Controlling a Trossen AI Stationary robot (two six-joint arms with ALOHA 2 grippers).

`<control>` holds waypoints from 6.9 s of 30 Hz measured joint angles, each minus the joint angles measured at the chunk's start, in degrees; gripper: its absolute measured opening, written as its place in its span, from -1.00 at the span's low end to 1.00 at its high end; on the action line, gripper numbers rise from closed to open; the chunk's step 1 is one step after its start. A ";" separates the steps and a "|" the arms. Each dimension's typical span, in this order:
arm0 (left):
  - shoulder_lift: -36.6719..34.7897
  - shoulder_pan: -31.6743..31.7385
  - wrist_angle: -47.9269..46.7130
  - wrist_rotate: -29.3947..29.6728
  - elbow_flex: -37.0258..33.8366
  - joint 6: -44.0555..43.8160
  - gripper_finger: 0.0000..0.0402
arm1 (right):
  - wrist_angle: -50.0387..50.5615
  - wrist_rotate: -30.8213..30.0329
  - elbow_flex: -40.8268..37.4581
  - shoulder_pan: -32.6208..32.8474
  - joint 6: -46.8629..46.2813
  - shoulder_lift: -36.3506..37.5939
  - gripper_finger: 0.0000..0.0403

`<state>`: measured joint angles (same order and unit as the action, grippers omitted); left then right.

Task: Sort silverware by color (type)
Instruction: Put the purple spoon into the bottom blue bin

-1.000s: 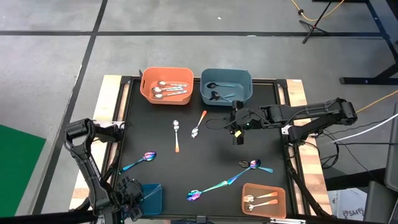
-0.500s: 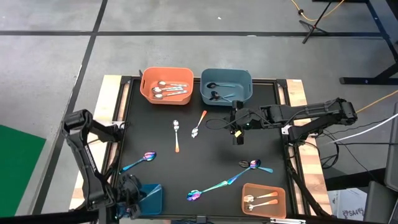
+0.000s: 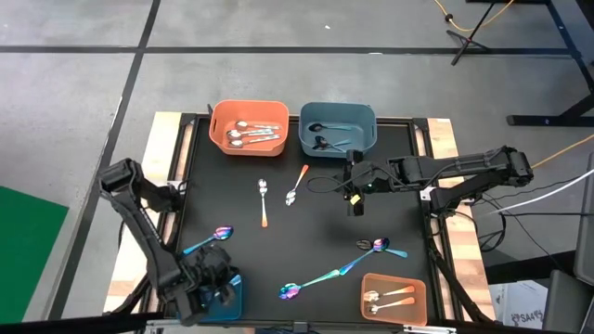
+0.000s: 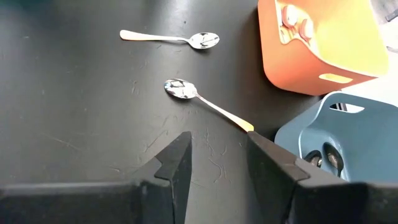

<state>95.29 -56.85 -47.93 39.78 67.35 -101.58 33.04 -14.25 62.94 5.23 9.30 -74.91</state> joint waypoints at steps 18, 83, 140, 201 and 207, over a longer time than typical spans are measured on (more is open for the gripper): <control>0.00 12.70 -4.60 -14.96 0.07 6.35 -0.84 | 0.00 0.00 0.00 0.00 -0.02 0.00 -0.30; 0.09 16.12 -14.09 -33.52 -16.42 19.73 -0.40 | 0.02 0.01 -0.02 0.02 -0.02 0.00 -0.30; 0.14 19.56 -10.08 -3.14 -6.27 19.10 -0.95 | 0.00 0.01 -0.02 0.02 -0.02 0.00 -0.30; 1.73 38.97 61.92 11.78 -4.07 76.40 -0.95 | 3.15 7.38 -0.02 0.00 -10.40 1.59 -0.30; 1.73 43.45 80.11 -2.03 -4.07 92.01 -0.95 | 6.93 6.05 -0.02 0.00 -11.95 6.93 -0.30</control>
<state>97.01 -13.41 32.18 37.75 63.29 -9.57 39.97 -8.20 62.92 5.23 -2.65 -67.99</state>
